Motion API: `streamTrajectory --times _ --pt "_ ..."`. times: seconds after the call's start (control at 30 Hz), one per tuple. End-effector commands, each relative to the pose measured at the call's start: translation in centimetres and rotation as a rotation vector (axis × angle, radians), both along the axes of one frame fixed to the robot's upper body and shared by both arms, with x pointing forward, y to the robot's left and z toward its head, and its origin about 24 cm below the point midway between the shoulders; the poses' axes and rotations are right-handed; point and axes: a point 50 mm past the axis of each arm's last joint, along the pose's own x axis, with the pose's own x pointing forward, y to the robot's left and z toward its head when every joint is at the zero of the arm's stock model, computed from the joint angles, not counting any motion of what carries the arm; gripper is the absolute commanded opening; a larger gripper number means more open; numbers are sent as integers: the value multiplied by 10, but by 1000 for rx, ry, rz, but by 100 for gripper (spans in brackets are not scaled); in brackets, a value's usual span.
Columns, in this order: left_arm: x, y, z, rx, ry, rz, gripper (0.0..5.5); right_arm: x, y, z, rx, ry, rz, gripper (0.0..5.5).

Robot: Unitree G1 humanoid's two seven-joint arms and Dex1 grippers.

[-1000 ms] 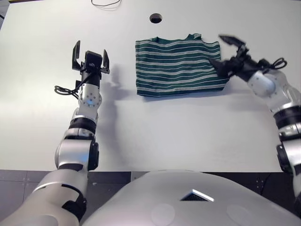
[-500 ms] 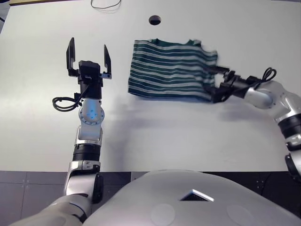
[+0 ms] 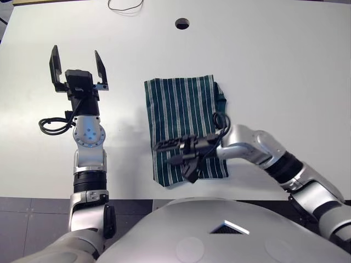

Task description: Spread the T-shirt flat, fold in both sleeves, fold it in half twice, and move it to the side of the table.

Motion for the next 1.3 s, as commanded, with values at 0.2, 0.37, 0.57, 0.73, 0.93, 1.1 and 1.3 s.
streamTrajectory --times 0.2,0.37,0.57,0.73,0.93,1.1,1.3 --pt "9 -18 2 34 9 -128 423 65 -48 45 137 -39 -329 362" --pt "7 -29 0 63 13 -198 423 112 -51 -16 -1 -104 -572 362" --pt "10 -29 4 60 -7 -196 423 112 -53 -66 -147 -89 -588 362" --pt "12 -29 4 76 0 -205 423 136 -85 -64 -187 -127 -763 362" --pt "7 -18 5 128 11 -207 423 148 -89 -50 -89 -150 -834 362" --pt "-22 -11 10 383 39 -449 423 116 -92 26 558 -70 -660 362" --pt "-46 0 7 761 245 -733 423 44 -178 37 362 -21 -739 362"
